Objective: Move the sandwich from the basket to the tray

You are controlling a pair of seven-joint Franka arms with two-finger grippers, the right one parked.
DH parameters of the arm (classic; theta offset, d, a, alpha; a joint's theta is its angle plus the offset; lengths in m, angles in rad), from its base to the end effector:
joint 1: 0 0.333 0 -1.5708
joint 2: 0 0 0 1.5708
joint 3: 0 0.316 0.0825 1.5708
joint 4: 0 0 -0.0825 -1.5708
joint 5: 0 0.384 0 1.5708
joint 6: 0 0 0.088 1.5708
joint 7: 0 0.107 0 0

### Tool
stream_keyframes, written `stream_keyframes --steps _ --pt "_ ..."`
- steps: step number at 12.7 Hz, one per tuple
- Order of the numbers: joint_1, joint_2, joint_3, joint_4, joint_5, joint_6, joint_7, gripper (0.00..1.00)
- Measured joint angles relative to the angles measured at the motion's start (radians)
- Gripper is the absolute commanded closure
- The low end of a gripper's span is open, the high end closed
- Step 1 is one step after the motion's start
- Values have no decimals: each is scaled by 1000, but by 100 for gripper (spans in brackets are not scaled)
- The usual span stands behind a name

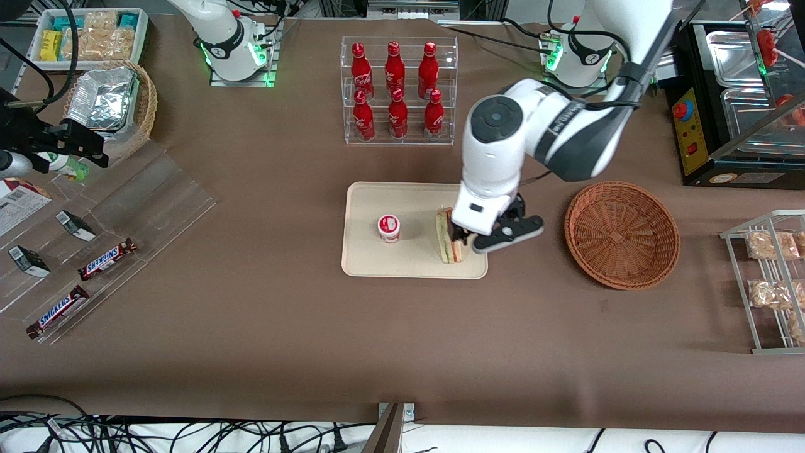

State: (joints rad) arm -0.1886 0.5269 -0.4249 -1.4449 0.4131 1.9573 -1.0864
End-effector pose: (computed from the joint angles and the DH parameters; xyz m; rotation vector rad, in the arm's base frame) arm 0.6170 -0.3373 0.4081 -2.9880 -0.5712 -0.2385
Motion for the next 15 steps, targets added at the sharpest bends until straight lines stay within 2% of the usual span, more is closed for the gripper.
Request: stream_keyframes --steps 5,7,9,11,15 --pt "189 -1 4 107 -110 -136 297 0" --pt "237 -9 33 150 -209 -209 501 0" --pt "216 -19 182 199 -305 -302 720 0" --pt "195 -30 316 217 -367 -346 915 0" --pt "188 -34 443 218 -411 -366 1159 0"
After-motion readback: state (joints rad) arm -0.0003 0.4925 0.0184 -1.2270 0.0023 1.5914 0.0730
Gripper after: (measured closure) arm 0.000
